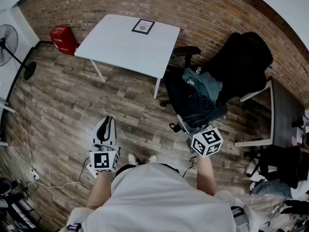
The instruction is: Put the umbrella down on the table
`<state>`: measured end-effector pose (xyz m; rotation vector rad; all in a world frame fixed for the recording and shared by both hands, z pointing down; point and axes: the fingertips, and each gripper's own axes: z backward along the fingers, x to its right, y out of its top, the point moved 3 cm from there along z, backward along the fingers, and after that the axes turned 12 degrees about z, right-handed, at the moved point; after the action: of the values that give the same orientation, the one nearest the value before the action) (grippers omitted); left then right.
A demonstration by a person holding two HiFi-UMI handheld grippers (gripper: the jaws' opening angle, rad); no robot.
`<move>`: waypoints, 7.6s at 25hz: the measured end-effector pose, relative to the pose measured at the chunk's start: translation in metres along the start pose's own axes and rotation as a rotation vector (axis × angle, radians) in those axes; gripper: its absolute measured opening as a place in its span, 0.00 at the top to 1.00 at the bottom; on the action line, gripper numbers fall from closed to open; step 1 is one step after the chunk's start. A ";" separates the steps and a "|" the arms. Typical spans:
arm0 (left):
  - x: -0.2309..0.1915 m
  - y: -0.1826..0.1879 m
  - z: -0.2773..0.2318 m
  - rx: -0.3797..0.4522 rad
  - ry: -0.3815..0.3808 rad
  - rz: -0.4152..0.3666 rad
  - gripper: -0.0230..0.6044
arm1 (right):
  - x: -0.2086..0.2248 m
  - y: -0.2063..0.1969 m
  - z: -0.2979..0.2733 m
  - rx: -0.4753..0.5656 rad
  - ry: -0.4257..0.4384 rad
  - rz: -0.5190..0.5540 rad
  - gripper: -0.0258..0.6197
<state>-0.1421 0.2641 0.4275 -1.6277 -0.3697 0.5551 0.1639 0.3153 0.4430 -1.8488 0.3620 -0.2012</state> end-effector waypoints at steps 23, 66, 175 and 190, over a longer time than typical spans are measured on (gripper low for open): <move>-0.003 -0.017 0.023 -0.031 0.070 0.035 0.87 | -0.026 -0.013 -0.017 0.037 0.195 -0.054 0.61; -0.129 0.025 -0.309 -0.038 -0.238 0.056 0.87 | 0.084 0.075 -0.310 -0.052 0.102 -0.126 0.60; -0.184 0.021 -0.341 -0.120 0.244 0.048 0.88 | 0.211 -0.107 -0.637 -0.669 0.004 -0.236 0.56; -0.184 0.012 -0.317 -0.144 0.234 0.068 0.88 | 0.216 -0.106 -0.641 -0.686 -0.073 -0.408 0.55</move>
<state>-0.1205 -0.1000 0.4629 -1.8282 -0.1842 0.3896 0.1781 -0.3063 0.7289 -2.5939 -0.0182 -0.3124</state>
